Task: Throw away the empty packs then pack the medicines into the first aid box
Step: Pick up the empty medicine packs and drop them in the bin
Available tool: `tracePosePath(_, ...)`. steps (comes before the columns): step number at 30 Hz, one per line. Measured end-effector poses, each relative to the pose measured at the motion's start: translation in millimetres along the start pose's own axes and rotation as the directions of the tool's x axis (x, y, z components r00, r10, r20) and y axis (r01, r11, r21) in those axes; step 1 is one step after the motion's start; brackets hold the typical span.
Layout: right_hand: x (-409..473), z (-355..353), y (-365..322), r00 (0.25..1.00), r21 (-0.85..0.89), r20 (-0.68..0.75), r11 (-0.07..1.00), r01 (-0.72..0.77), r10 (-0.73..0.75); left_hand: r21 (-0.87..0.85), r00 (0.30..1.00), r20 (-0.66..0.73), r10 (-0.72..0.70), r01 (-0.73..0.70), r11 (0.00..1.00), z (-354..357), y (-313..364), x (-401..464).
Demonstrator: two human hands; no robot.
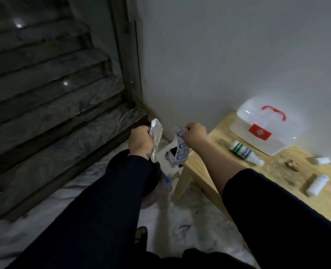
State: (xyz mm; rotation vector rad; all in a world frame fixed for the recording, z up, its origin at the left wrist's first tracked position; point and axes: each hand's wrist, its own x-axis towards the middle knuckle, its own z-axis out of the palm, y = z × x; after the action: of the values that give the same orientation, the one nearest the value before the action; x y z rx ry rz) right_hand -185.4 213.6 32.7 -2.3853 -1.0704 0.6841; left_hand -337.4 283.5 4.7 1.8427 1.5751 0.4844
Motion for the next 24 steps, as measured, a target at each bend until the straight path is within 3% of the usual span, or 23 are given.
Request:
tracePosePath(5, 41.0, 88.3, -32.4, 0.986, -0.077, 0.156, 0.996, -0.044, 0.056, 0.026, 0.989, 0.075, -0.124, 0.123, 0.992, -2.1, -69.5, 47.5)
tracePosePath(12, 83.0, 178.7, -50.4, 0.960, -0.055, 0.254, 0.993, -0.105, 0.116, 0.071, 0.966, 0.134, -0.221, 0.213, 0.974, 19.1, -143.8, 100.5)
tracePosePath(18, 100.7, 213.1, -51.5, 0.895, -0.249, 0.419, 0.967, -0.052, 0.156, 0.220, 0.925, 0.231, -0.302, 0.253, 0.942, 27.7, -176.8, 118.1)
tracePosePath(24, 103.7, 201.8, -56.9, 0.890, -0.257, 0.433, 0.966, -0.027, 0.141, 0.336, 0.915, 0.287, -0.284, 0.182, 0.924, 11.5, -167.7, 127.5)
